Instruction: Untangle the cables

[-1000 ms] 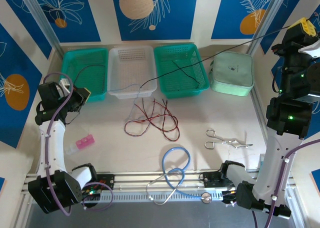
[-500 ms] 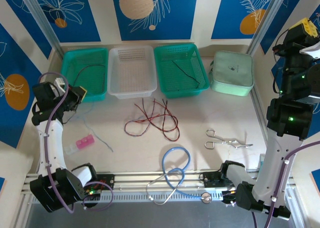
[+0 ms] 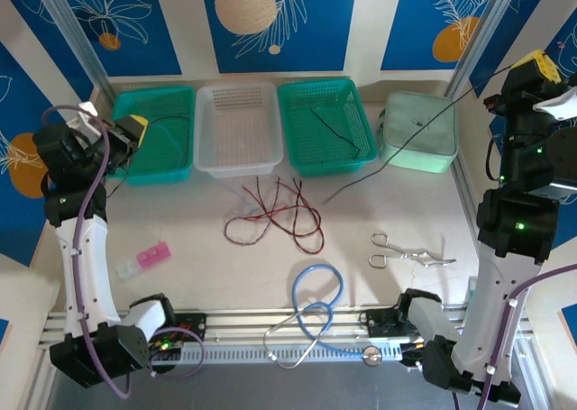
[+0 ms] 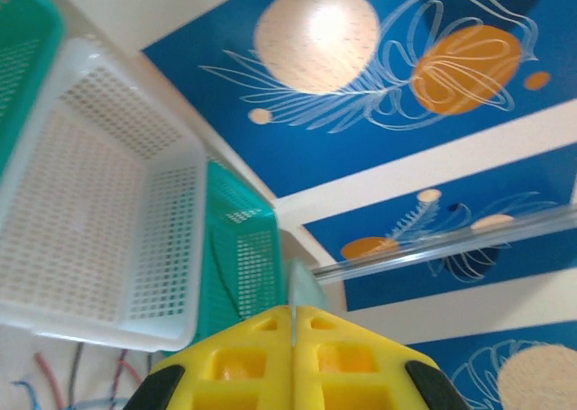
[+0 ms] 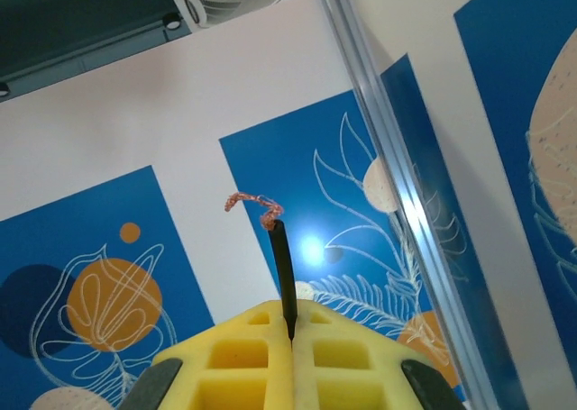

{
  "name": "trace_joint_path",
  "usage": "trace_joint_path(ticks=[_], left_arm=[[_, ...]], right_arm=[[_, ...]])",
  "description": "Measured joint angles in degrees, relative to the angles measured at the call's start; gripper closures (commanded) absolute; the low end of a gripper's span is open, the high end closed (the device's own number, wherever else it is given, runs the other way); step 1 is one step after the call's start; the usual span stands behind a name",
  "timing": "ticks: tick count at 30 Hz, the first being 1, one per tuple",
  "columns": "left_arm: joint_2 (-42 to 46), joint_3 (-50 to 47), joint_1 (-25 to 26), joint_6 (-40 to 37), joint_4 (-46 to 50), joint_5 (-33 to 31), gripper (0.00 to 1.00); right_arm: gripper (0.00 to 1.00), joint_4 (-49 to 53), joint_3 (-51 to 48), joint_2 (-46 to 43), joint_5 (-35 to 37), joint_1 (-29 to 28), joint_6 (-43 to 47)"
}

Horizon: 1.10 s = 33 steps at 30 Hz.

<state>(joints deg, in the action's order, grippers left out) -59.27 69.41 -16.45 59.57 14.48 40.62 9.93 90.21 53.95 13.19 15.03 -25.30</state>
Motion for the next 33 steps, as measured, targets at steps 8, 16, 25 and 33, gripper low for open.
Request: trace_joint_path(ticks=[8,16,25,33], left_arm=[[-4.5,13.4,9.0,2.0,-1.8,-3.0,1.0],[-18.9,34.9,17.7,-0.1,-1.6,-6.5,1.0],[-33.9,53.4,20.1,-1.1,-1.7,-8.2,1.0],[-35.6,53.6,20.6,-0.9,-1.8,-8.4,1.0]], right_arm=[[1.0,2.1,-3.5,-0.6,-2.3,-1.3,-4.4],[1.0,2.8,-3.6,-0.8,-2.8,-2.1,-4.8],[1.0,2.7,-1.6,1.1,-4.9,-3.5,-5.0],[1.0,-4.0,11.4,13.5,-5.6,-15.6,-4.1]])
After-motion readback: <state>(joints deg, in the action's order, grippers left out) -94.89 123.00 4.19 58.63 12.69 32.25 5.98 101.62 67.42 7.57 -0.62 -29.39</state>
